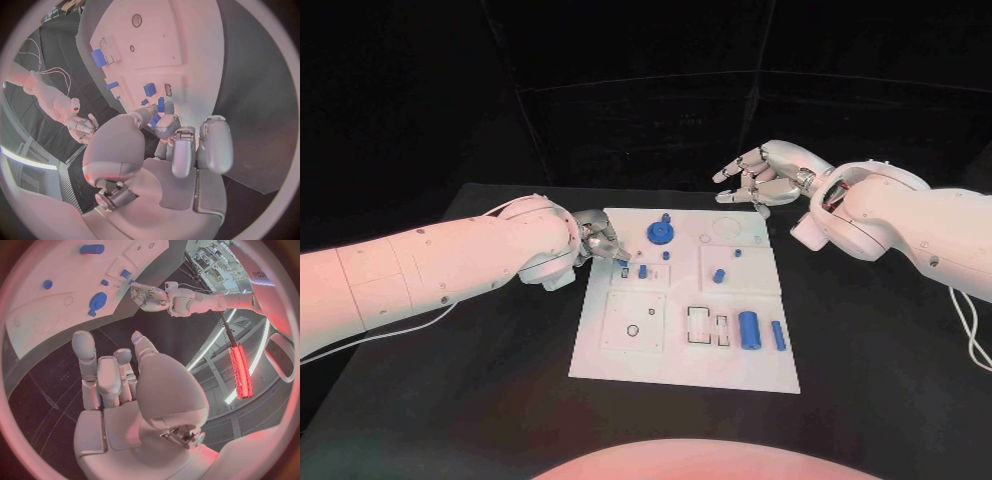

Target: Assemble the parts on the task board

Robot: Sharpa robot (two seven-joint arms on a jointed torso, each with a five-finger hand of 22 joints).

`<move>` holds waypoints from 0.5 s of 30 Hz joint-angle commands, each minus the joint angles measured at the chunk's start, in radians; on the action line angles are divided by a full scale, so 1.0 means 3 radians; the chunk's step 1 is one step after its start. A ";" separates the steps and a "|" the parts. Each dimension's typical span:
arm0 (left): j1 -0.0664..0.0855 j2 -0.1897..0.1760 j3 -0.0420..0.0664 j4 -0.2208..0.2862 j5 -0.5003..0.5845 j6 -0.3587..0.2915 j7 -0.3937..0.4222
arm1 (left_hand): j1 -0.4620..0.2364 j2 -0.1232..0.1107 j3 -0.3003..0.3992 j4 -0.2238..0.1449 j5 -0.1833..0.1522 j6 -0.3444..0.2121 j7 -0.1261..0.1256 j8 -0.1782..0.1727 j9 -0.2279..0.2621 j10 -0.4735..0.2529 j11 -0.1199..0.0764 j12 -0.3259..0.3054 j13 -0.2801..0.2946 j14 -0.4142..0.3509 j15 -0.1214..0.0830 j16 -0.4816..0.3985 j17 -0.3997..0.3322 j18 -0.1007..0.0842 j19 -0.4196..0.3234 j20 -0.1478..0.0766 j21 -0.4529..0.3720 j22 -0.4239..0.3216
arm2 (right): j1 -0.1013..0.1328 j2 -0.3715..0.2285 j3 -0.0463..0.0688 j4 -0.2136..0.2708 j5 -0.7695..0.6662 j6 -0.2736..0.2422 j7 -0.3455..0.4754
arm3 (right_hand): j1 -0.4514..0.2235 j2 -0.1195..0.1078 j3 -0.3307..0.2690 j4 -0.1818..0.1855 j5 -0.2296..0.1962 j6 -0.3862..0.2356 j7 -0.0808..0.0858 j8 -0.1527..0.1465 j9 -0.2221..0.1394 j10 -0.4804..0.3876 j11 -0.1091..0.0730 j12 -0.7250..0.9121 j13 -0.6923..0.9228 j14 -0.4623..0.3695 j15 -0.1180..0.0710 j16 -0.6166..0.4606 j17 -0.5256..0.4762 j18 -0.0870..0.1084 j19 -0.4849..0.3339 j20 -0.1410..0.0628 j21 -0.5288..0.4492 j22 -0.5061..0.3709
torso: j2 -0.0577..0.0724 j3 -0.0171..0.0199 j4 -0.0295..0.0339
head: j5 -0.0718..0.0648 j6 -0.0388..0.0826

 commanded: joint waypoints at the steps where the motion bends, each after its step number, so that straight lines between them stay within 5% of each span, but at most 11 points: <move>1: -0.0003 0.0013 -0.0004 -0.0009 -0.0172 0.0112 -0.0013 | 0.0013 0.0034 0.0446 -0.0427 0.0015 0.0004 -0.0027 0.0014 0.0003 0.0023 0.0011 0.0018 0.0005 0.0346 -0.0024 0.0010 0.0878 0.0003 0.0064 -0.0012 -0.0003 0.0001 | 0.0006 0.0003 0.0002 -0.0003 0.0003 0.0027 0.0030 | -0.0011 0.0013 -0.0007 0.0007 0.0021 -0.0032 0.0003 0.0016 -0.0002 -0.0025 0.0006 -0.0015 -0.0005 -0.0008 -0.0021 -0.0012 -0.0005 0.0024 -0.0019 0.0005 -0.0022 -0.0004 | 0.0002 0.0002 -0.0004 | -0.0004 -0.0006; 15: -0.0016 0.0074 -0.0010 -0.0047 -0.0234 0.0265 -0.0069 | 0.0011 0.0029 0.0451 -0.0430 0.0016 0.0003 -0.0027 0.0016 0.0004 0.0022 0.0011 0.0014 0.0000 0.0346 -0.0024 0.0010 0.0878 0.0004 0.0064 -0.0012 -0.0005 -0.0001 | 0.0006 0.0012 0.0002 -0.0006 0.0001 0.0037 0.0036 | -0.0013 0.0015 -0.0009 0.0010 0.0025 -0.0033 0.0003 0.0019 -0.0002 -0.0026 0.0007 -0.0014 -0.0008 -0.0007 -0.0021 -0.0014 -0.0004 0.0025 -0.0019 0.0005 -0.0027 -0.0008 | -0.0002 0.0003 -0.0001 | -0.0008 -0.0020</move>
